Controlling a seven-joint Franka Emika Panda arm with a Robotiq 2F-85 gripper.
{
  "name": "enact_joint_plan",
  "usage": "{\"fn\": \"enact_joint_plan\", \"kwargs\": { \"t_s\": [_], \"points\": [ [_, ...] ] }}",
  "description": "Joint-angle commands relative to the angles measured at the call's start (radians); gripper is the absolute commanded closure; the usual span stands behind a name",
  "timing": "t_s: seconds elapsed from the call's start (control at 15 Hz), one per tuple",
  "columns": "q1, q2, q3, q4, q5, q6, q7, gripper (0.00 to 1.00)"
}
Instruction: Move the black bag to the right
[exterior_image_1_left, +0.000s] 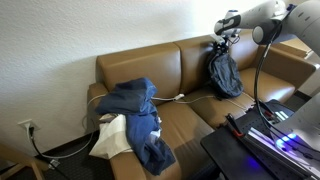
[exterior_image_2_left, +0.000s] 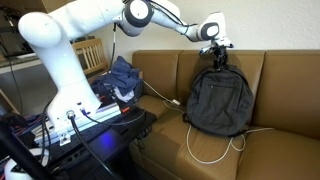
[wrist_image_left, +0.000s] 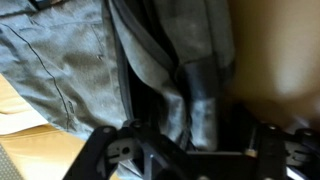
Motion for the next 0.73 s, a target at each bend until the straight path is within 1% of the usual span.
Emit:
{"fn": "enact_joint_plan", "kwargs": {
  "t_s": [0.0, 0.07, 0.13, 0.2, 0.33, 0.47, 0.53, 0.67],
  "points": [
    [0.014, -0.119, -0.012, -0.036, 0.002, 0.094, -0.027, 0.0],
    [0.016, -0.15, -0.011, -0.044, 0.008, 0.12, -0.033, 0.0],
    [0.011, -0.201, 0.019, -0.061, 0.022, 0.081, -0.08, 0.0],
    [0.005, -0.259, 0.061, -0.086, 0.039, 0.006, -0.158, 0.0],
    [0.005, -0.35, 0.104, -0.144, 0.064, -0.041, -0.244, 0.0],
    [0.0, -0.438, 0.148, -0.233, 0.094, -0.049, -0.345, 0.0],
    [0.006, -0.319, 0.104, -0.071, 0.062, -0.043, -0.244, 0.0],
    [0.01, -0.35, 0.11, -0.088, 0.064, -0.047, -0.249, 0.0]
  ]
}}
